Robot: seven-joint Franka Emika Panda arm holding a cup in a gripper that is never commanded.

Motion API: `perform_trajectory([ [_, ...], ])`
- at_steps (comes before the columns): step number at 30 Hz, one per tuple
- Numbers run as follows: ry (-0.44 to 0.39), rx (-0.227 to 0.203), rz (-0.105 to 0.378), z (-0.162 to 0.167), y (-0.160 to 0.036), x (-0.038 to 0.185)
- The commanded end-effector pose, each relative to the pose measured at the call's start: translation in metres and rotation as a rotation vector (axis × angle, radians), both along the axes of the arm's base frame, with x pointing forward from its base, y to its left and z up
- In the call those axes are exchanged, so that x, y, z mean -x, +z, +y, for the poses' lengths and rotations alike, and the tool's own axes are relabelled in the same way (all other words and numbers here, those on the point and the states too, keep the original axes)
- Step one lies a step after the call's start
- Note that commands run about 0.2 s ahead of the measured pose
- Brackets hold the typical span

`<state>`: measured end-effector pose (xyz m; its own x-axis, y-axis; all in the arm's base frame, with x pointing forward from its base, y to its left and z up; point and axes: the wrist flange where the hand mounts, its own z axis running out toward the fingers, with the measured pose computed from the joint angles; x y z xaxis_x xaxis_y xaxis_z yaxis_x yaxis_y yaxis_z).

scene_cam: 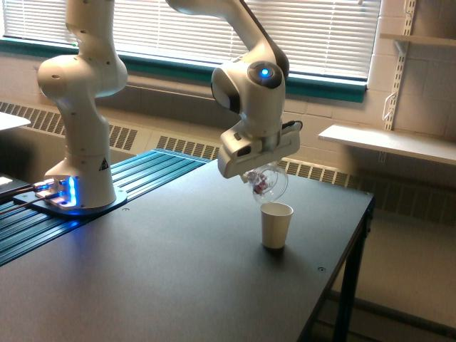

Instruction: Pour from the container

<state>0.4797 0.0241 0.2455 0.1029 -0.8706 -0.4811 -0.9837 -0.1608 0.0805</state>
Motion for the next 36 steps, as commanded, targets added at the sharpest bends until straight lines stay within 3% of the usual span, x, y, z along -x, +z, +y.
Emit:
perform_trajectory([
  [1, -0.008, -0.004, 0.009, -0.012, -0.004, 0.000],
  [15, -0.007, 0.012, -0.026, -0.014, 0.008, -0.016],
  [36, -0.019, -0.026, 0.023, 0.002, -0.002, -0.015],
])
